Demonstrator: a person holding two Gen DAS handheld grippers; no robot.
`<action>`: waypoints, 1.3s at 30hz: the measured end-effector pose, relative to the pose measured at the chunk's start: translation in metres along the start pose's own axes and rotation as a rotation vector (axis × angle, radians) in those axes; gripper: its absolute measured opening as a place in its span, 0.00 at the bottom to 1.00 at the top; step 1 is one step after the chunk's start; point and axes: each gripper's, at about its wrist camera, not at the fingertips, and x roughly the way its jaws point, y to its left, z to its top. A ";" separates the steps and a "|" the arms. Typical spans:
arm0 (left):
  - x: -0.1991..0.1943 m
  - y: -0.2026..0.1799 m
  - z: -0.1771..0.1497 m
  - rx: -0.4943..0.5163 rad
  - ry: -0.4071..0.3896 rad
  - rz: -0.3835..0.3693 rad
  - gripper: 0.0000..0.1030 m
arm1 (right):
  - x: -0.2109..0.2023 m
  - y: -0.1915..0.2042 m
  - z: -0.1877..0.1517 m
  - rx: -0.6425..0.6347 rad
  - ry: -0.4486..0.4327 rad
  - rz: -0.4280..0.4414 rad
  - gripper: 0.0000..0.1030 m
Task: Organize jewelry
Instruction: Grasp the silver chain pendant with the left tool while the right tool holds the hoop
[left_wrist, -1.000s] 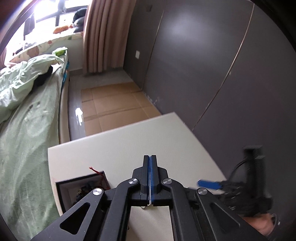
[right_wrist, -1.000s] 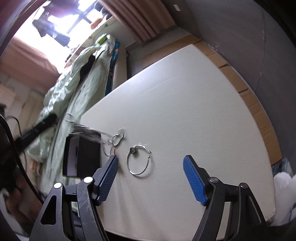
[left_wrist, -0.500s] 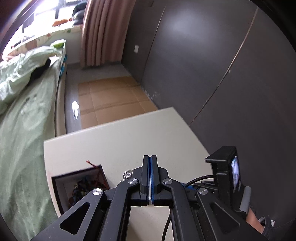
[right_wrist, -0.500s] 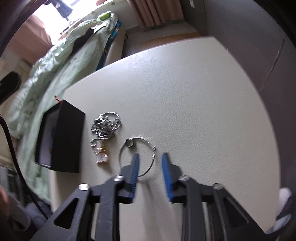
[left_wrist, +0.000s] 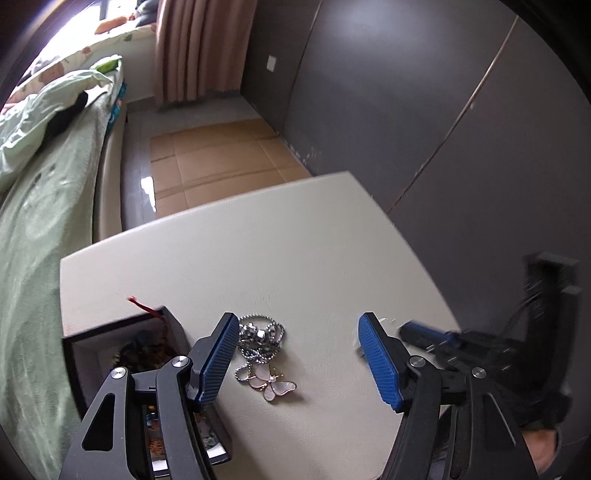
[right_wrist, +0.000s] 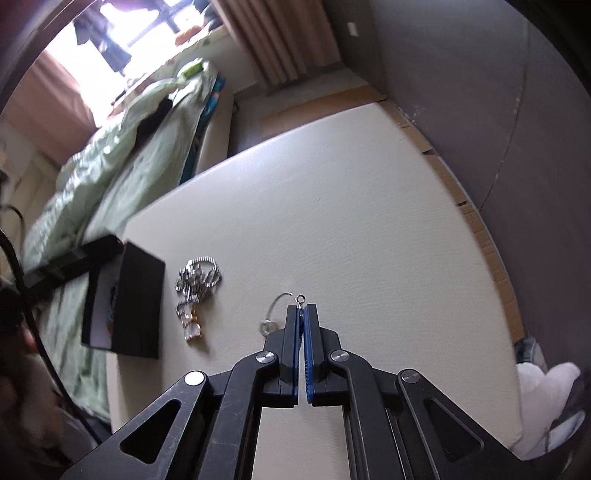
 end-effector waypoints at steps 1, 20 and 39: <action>0.005 -0.002 -0.001 0.009 0.011 0.012 0.61 | -0.003 -0.003 0.001 0.013 -0.009 0.006 0.04; 0.075 -0.013 -0.018 0.133 0.153 0.328 0.56 | -0.032 -0.033 0.004 0.157 -0.094 0.258 0.04; 0.080 -0.012 -0.010 0.102 0.228 0.170 0.39 | -0.027 -0.033 0.004 0.181 -0.082 0.278 0.04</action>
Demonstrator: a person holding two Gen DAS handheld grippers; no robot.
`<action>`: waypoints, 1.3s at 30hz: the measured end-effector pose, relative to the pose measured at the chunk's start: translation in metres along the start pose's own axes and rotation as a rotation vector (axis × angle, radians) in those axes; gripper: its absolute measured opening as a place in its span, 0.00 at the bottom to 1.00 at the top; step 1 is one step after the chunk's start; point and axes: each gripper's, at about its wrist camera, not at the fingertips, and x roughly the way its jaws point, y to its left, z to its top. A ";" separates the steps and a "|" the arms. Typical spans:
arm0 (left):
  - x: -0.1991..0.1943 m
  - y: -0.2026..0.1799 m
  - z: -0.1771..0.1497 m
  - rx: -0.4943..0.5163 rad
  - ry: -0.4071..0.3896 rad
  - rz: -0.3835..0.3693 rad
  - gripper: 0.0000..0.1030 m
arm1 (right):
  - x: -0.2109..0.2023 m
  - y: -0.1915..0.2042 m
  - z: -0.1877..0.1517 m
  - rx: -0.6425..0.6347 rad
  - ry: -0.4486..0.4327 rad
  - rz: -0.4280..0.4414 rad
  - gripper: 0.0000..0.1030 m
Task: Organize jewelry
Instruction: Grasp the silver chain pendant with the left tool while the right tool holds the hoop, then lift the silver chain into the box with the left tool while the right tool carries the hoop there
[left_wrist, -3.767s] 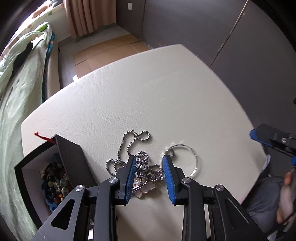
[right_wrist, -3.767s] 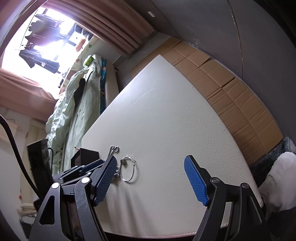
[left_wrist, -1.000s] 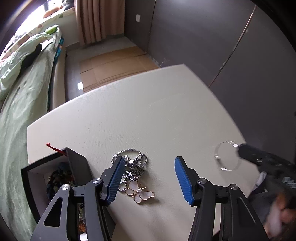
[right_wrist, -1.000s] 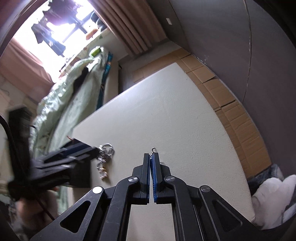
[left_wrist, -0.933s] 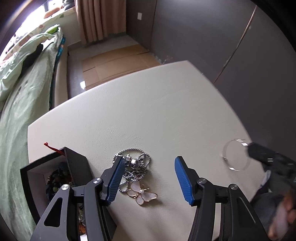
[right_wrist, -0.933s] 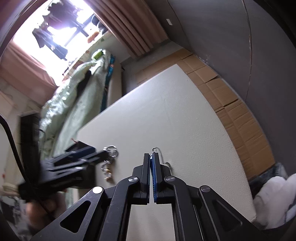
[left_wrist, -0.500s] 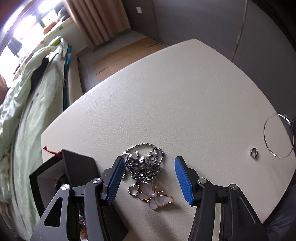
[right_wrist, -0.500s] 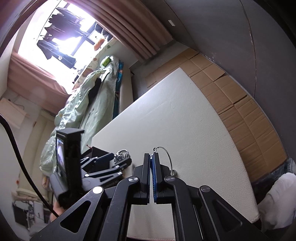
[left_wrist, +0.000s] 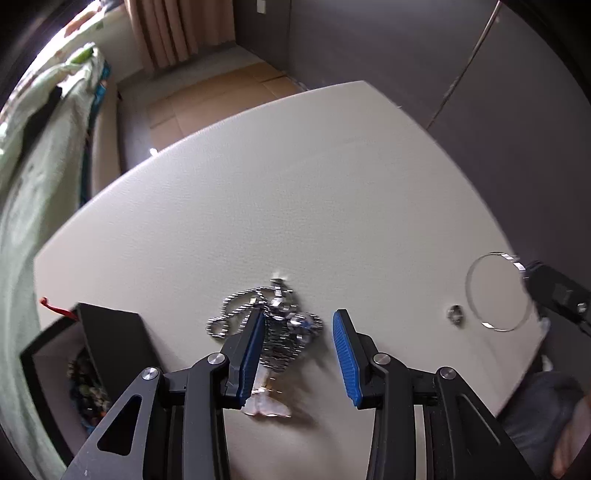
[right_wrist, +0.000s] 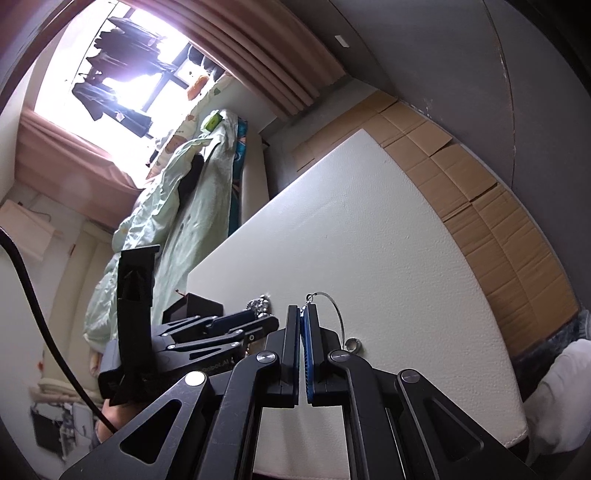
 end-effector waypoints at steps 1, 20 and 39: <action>0.002 0.001 0.000 0.003 0.002 0.024 0.39 | 0.000 -0.001 0.000 0.001 0.002 -0.001 0.04; -0.001 0.010 0.001 -0.056 -0.025 -0.001 0.17 | 0.004 0.005 0.001 0.001 0.014 0.003 0.04; -0.148 0.032 0.005 -0.068 -0.278 0.021 0.13 | 0.004 0.036 0.000 -0.058 -0.024 0.100 0.04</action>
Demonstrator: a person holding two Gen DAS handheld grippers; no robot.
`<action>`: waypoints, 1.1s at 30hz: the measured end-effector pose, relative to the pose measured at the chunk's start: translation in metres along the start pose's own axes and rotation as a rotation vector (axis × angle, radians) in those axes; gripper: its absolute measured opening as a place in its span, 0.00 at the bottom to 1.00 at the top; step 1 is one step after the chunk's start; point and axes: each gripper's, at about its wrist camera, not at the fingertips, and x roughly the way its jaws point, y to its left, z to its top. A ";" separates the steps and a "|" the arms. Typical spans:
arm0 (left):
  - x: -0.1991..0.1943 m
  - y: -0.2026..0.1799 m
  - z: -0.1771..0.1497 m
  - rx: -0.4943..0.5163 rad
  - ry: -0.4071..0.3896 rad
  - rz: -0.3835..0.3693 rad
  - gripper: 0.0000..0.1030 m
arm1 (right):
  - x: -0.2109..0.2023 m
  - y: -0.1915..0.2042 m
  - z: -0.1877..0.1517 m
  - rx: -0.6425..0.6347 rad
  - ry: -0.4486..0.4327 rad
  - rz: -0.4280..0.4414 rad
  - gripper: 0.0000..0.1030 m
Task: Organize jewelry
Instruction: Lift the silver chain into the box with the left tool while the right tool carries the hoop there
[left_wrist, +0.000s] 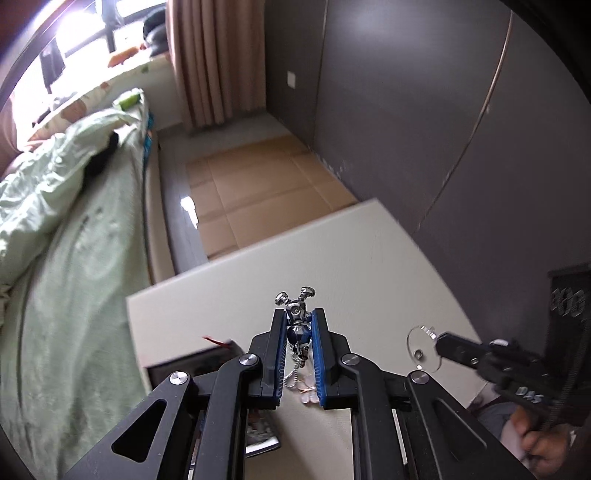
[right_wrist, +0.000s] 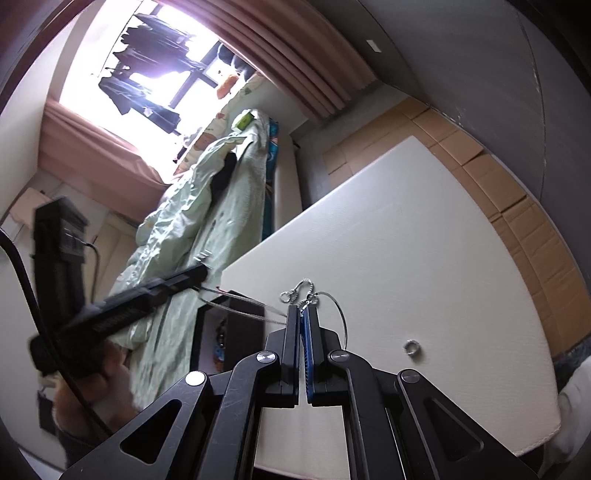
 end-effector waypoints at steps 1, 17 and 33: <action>-0.009 0.002 0.002 -0.002 -0.017 0.004 0.13 | 0.000 0.001 0.000 -0.002 -0.002 0.002 0.04; -0.152 0.031 0.039 0.013 -0.262 0.111 0.13 | 0.013 0.039 -0.005 -0.063 -0.030 0.081 0.04; -0.201 0.061 0.038 0.006 -0.318 0.192 0.13 | 0.018 0.084 -0.014 -0.138 -0.082 0.246 0.04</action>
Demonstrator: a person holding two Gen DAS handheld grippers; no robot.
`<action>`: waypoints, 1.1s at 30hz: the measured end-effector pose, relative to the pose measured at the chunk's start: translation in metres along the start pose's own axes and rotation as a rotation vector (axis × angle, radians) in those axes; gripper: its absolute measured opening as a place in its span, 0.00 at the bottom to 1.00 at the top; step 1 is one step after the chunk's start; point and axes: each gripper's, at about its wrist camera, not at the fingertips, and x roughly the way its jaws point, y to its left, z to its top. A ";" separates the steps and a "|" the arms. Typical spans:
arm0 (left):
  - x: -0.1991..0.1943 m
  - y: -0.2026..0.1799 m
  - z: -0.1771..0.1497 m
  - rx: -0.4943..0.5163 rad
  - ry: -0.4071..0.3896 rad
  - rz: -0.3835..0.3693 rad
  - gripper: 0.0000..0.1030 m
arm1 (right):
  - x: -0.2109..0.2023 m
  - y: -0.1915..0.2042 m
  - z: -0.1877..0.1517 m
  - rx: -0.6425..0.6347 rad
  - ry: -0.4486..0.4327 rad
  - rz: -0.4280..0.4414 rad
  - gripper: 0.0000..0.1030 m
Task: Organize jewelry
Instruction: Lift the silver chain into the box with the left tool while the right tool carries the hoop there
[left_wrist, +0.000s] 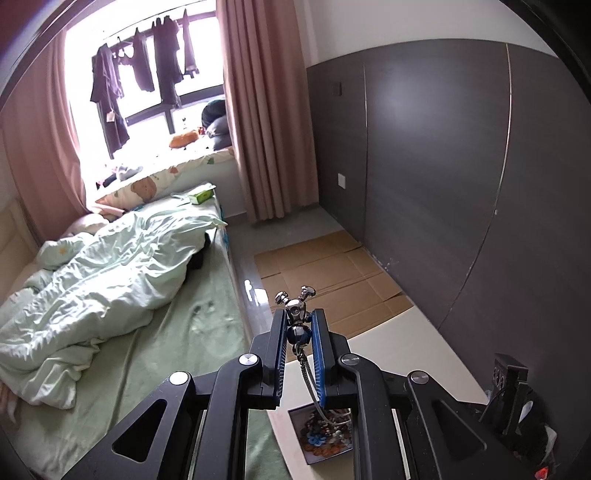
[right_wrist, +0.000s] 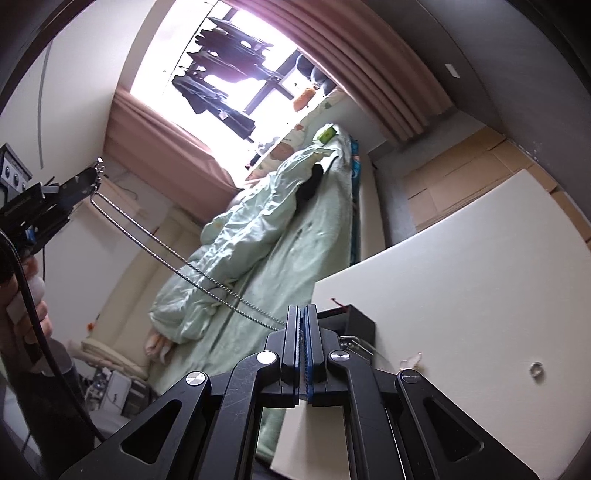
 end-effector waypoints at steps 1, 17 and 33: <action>0.001 0.000 -0.001 0.001 0.002 0.002 0.13 | 0.001 0.001 -0.001 -0.003 0.000 0.003 0.04; 0.023 0.032 -0.044 -0.049 0.079 0.035 0.13 | 0.047 -0.026 -0.024 -0.034 0.339 -0.249 0.31; -0.003 0.018 -0.036 -0.008 0.051 0.054 0.13 | 0.082 -0.052 -0.061 -0.281 0.562 -0.568 0.20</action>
